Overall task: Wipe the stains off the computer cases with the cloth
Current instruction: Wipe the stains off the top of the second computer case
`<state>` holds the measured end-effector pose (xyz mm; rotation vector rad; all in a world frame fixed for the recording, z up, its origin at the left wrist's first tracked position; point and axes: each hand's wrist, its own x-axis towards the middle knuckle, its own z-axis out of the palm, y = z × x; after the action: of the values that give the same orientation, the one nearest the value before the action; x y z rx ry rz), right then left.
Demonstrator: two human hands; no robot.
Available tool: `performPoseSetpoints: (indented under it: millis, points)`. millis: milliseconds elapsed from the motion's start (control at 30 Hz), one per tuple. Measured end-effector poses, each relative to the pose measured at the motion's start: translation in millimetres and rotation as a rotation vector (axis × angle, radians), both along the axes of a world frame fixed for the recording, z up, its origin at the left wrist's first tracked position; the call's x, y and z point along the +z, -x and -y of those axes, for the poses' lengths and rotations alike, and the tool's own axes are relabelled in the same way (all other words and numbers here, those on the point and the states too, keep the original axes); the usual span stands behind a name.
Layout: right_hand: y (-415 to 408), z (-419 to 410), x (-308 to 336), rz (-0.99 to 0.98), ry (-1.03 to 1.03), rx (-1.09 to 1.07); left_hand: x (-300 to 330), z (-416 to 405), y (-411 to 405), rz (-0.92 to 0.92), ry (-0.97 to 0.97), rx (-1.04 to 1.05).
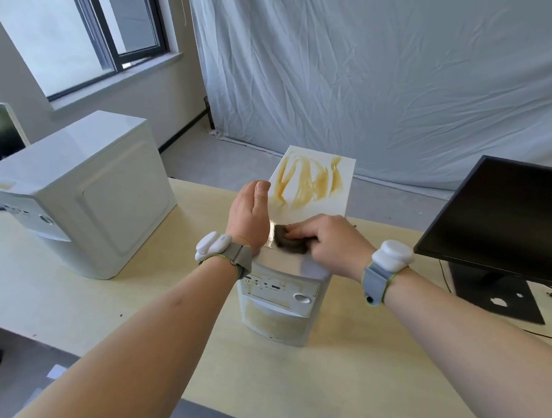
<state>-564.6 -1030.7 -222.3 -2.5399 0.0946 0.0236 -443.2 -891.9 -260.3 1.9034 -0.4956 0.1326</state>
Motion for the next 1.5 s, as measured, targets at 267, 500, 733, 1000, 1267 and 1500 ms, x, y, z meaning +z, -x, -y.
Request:
performPoseSetpoints:
  millis: [267, 500, 733, 1000, 1267, 1500]
  points:
    - [-42.9, 14.0, -19.7, 0.168, -0.284, -0.477, 1.3, -0.2, 1.0, -0.017, 0.030, 0.049]
    - [-76.4, 6.0, -24.0, 0.263, -0.417, -0.565, 1.9, 1.1, 1.5, 0.033, 0.005, 0.075]
    - [-114.6, -17.8, -18.3, 0.086, 0.030, -0.125, 0.1, 0.2, -0.2, 0.094, 0.021, 0.078]
    - [-49.3, 10.1, -17.7, -0.015, 0.011, 0.089, -1.6, -0.4, 2.5, 0.042, 0.002, 0.161]
    - [-24.9, 35.0, 15.7, -0.050, -0.221, -0.026, 1.5, 1.8, 3.5, 0.062, -0.018, 0.161]
    - [-59.2, 35.0, 25.9, 0.073, 0.093, -0.257, -0.3, 1.4, 1.2, 0.058, -0.021, 0.164]
